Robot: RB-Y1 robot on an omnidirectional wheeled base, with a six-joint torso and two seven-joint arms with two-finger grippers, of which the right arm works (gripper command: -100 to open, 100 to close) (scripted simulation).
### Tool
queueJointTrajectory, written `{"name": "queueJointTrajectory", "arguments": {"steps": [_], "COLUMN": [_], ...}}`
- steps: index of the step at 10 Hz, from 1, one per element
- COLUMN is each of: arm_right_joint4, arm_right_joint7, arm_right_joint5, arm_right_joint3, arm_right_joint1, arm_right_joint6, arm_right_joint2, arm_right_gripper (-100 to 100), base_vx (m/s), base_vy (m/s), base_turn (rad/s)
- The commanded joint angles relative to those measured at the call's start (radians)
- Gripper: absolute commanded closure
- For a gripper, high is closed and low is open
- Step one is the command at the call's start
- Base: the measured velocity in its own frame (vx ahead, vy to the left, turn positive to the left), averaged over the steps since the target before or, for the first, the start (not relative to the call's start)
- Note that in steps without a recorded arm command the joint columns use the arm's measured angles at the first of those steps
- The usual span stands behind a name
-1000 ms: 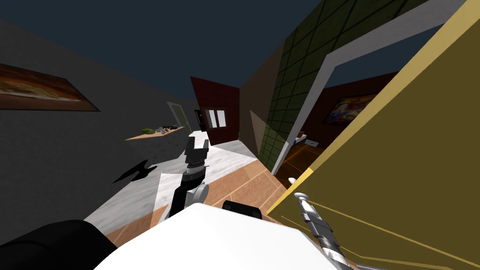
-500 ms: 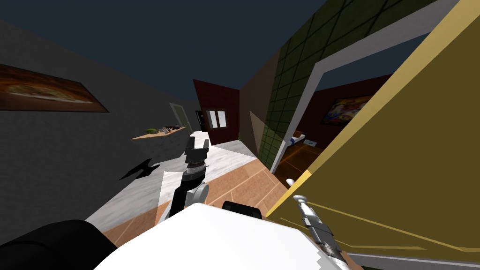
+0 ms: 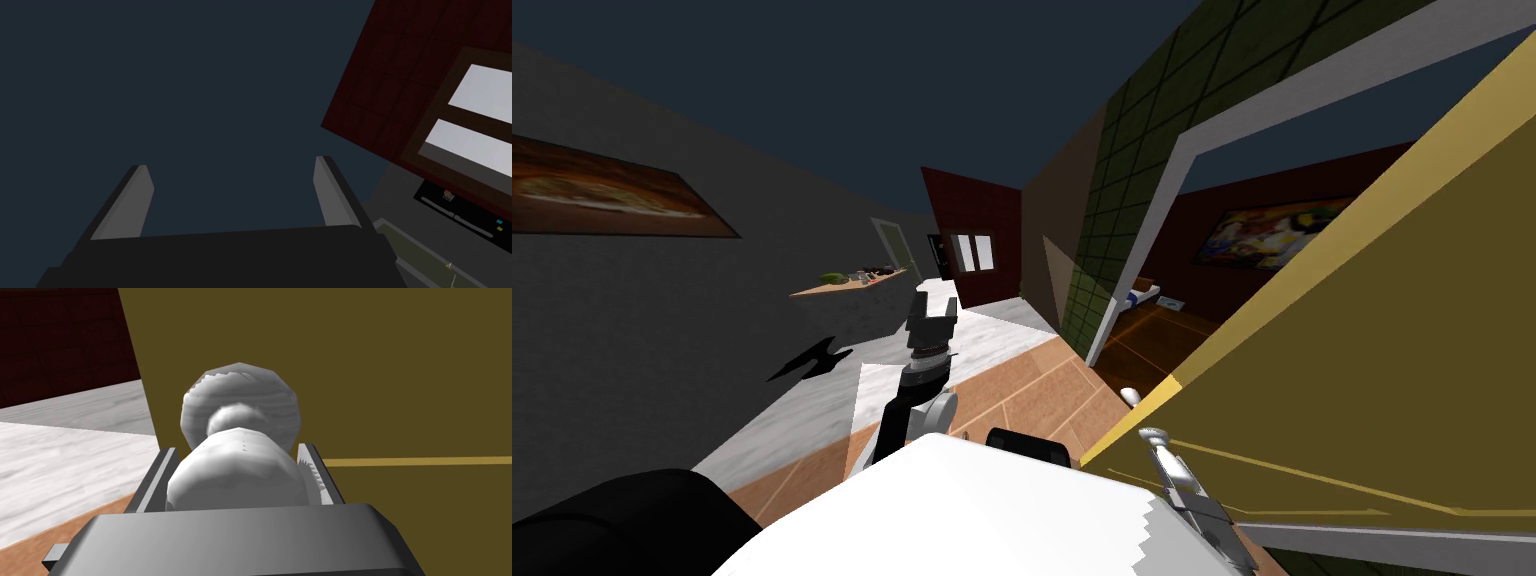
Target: Pull the door open
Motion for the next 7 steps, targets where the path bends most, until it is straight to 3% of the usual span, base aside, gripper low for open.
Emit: {"name": "queueJointTrajectory", "arguments": {"steps": [1,4,6,7], "arm_right_joint4": [0.014,0.046,0.046,0.055], "arm_right_joint7": [-0.003,-0.014,-0.014,-0.018], "arm_right_joint5": [0.013,0.044,0.044,0.053], "arm_right_joint3": [0.013,0.045,0.045,0.054], "arm_right_joint1": [0.012,0.035,0.035,0.042], "arm_right_joint6": [-0.037,-0.116,-0.116,-0.139], "arm_right_joint2": [-0.001,-0.003,-0.003,-0.003], "arm_right_gripper": [100,100,100,100], "base_vx": [-0.047,-0.068,-0.044,-0.028], "base_vy": [-0.040,-0.059,-0.019,-0.022], "base_turn": [-0.012,-0.015,-0.008,-0.004]}}
